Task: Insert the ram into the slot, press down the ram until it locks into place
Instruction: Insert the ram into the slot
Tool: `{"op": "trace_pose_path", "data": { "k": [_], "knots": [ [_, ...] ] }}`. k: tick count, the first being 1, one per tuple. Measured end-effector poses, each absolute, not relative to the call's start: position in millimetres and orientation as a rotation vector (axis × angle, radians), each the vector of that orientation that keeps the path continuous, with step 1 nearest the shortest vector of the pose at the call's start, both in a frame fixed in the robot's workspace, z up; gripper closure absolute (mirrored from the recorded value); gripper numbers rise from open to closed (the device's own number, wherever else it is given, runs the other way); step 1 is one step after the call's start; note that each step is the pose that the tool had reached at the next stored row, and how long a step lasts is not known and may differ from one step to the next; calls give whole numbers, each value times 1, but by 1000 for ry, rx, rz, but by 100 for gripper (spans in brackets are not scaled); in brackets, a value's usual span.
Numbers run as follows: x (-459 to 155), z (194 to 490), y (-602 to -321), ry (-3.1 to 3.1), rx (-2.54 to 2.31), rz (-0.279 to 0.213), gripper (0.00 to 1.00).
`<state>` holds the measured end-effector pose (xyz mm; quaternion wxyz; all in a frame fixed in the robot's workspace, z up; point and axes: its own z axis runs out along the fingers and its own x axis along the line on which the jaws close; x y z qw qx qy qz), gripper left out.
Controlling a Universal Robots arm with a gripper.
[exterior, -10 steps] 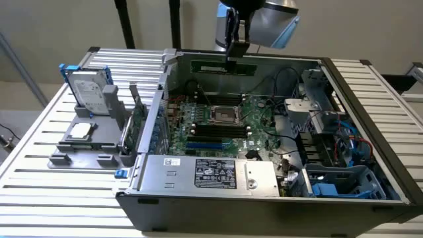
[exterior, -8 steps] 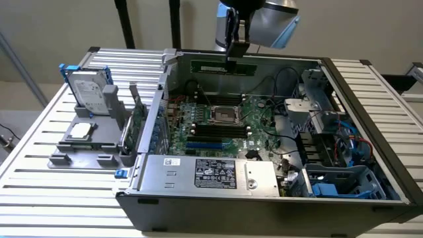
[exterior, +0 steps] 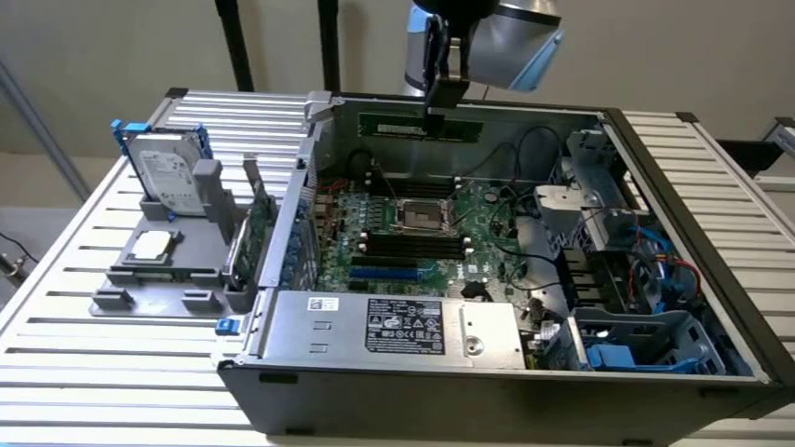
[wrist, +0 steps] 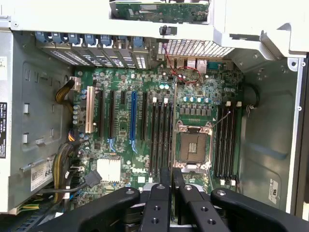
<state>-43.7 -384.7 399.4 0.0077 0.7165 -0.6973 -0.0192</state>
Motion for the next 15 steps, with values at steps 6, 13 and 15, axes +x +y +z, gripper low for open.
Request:
{"op": "trace_pose_path", "data": {
  "k": [6,13,15],
  "knots": [
    [-43,395,-385,-2180,2240,-59,87],
    [-43,382,-385,-2180,2240,-56,87],
    [-42,378,-385,-2180,2241,-56,87]
  ]
}}
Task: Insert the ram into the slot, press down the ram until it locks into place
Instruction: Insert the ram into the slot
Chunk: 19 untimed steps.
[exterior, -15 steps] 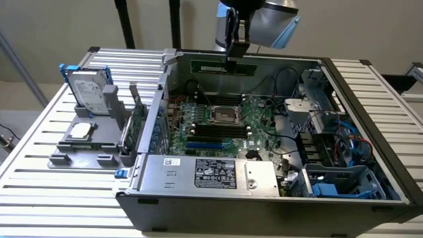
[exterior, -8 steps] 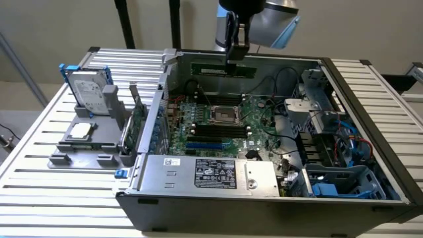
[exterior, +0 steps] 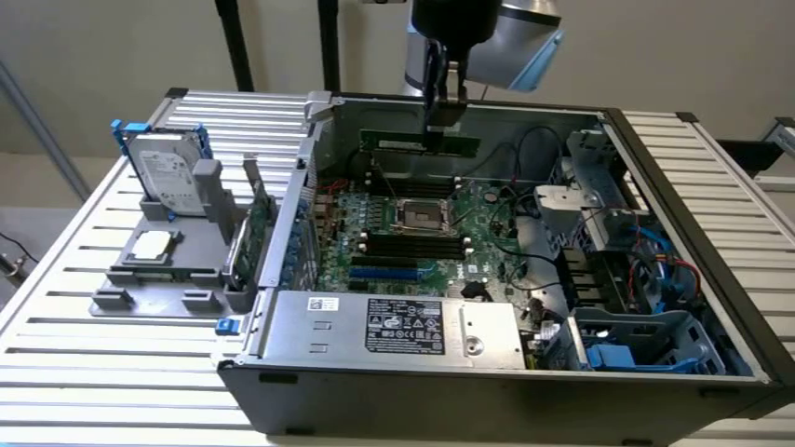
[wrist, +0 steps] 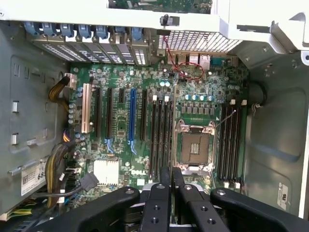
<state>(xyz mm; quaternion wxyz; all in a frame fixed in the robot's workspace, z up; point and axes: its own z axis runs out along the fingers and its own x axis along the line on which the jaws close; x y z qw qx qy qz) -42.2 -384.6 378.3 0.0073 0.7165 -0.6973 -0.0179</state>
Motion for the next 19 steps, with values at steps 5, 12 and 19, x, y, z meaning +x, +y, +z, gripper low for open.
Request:
{"op": "trace_pose_path", "data": {
  "k": [5,12,19],
  "knots": [
    [-40,369,-385,-2181,2241,-56,87],
    [-39,357,-385,-2181,2240,-56,87],
    [-38,344,-385,-2180,2241,-56,87]
  ]
}}
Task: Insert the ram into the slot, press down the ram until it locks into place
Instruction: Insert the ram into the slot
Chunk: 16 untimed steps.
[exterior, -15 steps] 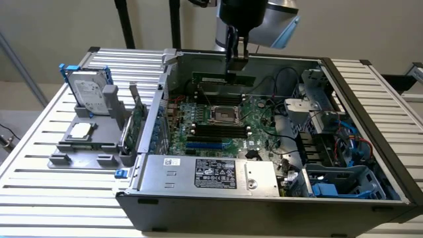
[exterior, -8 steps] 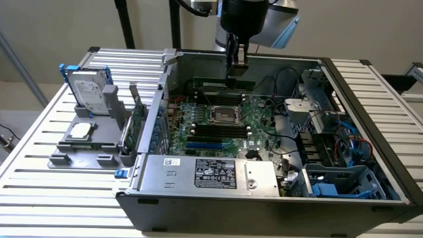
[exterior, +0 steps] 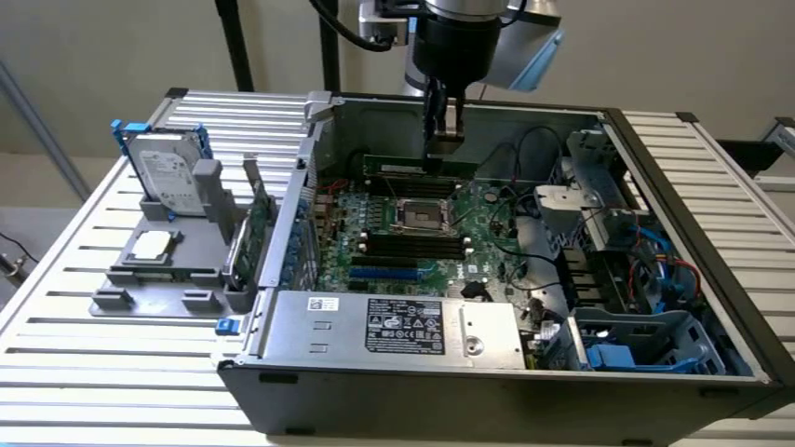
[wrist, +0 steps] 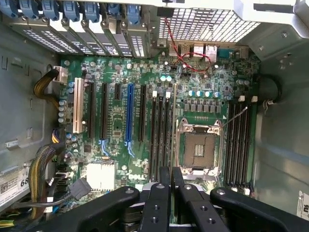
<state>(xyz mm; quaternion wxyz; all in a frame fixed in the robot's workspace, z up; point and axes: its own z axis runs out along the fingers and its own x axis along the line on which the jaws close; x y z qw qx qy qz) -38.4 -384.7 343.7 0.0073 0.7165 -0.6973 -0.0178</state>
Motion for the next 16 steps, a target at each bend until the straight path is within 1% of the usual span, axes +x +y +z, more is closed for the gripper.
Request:
{"op": "trace_pose_path", "data": {
  "k": [16],
  "knots": [
    [-38,315,-385,-2180,2240,-56,87]
  ]
}}
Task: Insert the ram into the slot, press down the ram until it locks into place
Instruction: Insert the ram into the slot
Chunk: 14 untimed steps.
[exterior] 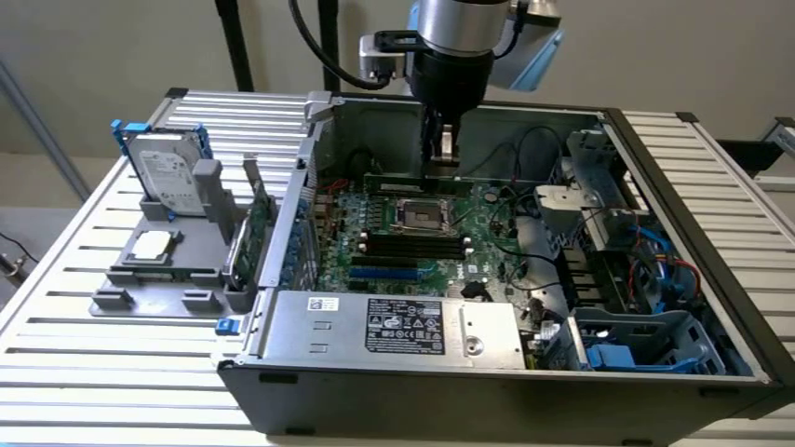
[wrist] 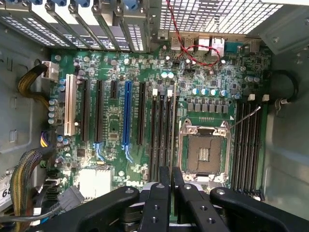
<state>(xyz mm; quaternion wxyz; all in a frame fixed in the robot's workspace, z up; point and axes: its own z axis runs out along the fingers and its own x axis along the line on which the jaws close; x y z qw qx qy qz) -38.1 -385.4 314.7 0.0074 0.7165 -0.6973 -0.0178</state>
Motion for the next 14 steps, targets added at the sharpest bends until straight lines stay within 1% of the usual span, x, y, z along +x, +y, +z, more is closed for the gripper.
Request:
{"op": "trace_pose_path", "data": {
  "k": [14],
  "knots": [
    [-38,289,-387,-2180,2241,-56,87]
  ]
}}
